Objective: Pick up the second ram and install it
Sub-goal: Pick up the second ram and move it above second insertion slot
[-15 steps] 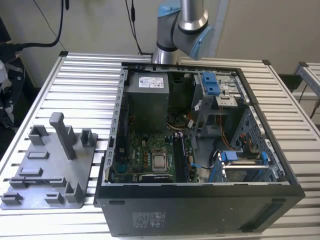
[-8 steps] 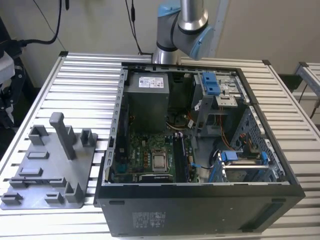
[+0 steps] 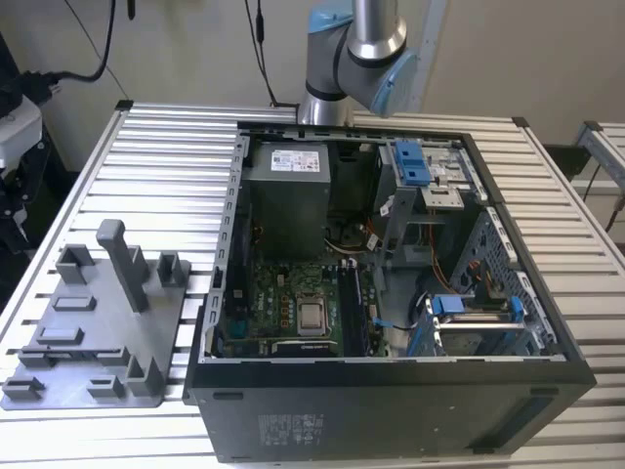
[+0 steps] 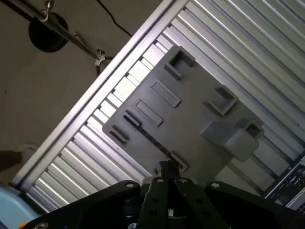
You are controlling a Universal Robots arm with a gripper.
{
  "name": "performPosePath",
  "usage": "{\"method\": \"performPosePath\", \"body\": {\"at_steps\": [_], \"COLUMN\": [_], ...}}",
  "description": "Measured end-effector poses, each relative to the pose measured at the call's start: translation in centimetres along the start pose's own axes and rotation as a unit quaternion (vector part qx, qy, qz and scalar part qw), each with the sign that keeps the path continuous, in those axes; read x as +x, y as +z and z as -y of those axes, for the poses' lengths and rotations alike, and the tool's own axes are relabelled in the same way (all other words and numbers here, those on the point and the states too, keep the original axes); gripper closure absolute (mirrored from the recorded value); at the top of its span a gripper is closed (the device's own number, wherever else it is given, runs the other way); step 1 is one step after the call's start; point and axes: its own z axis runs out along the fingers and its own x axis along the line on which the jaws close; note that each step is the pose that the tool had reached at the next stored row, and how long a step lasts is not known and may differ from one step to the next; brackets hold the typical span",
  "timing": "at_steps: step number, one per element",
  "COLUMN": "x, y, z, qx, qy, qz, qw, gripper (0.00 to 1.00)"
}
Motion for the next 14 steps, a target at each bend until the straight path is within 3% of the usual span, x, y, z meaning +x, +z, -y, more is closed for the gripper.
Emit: {"method": "performPosePath", "body": {"at_steps": [4, 7, 14], "x": [0.0, -0.01, -0.01], "y": [0.18, 0.32, 0.79], "z": [0.01, 0.02, 0.03], "qx": [0.0019, 0.0033, 0.0075], "qy": [-0.036, -0.063, -0.122], "qz": [-0.0001, -0.0002, 0.0009], "qw": [0.9993, 0.998, 0.9925], "gripper": [0.89, 0.89, 0.89]}}
